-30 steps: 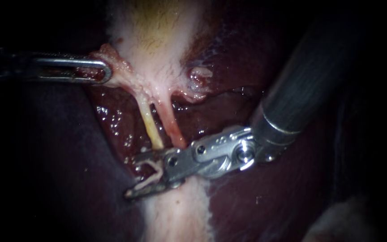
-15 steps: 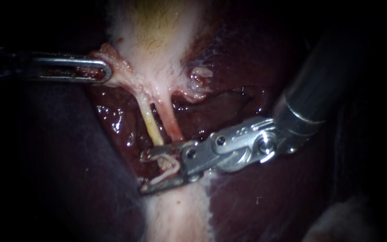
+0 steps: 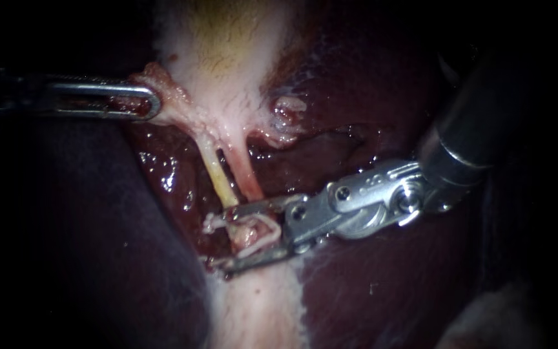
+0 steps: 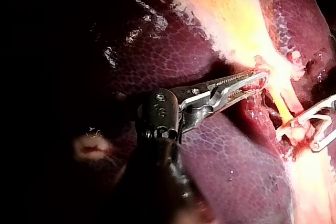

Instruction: Clipping second clip left tube

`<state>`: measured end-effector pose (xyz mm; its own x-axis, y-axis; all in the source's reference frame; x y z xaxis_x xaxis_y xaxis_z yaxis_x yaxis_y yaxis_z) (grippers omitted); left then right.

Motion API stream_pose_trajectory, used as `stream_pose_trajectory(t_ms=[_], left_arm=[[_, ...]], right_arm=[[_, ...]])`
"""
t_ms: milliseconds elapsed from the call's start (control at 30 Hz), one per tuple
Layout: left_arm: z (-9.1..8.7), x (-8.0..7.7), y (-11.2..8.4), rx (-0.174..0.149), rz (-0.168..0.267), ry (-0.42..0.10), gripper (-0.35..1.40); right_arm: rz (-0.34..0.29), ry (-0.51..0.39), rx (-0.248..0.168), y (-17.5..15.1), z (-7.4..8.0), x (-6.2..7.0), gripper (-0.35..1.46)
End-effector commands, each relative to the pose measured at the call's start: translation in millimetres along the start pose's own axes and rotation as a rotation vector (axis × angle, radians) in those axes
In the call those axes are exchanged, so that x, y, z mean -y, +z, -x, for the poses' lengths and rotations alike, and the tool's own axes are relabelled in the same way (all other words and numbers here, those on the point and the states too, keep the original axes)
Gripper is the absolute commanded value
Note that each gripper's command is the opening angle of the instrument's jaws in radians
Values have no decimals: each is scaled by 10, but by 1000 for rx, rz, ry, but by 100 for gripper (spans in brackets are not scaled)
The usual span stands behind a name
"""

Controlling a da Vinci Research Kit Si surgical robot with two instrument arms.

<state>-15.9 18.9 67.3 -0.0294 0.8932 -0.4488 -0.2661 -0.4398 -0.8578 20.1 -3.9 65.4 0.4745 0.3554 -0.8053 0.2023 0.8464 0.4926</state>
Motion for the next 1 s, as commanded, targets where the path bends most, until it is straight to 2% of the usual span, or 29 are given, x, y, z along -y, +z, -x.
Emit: stream_pose_trajectory(t_ms=[33,633,1000], left_arm=[[0,0,0,0,0,0,-35],[0,0,-1,0,1,0,-35],[0,-2,-1,0,0,0,-35]], right_arm=[[0,1,0,-1,1,0,44],[5,8,-3,-19,0,-6,43],[14,9,-3,-21,9,-22,43]])
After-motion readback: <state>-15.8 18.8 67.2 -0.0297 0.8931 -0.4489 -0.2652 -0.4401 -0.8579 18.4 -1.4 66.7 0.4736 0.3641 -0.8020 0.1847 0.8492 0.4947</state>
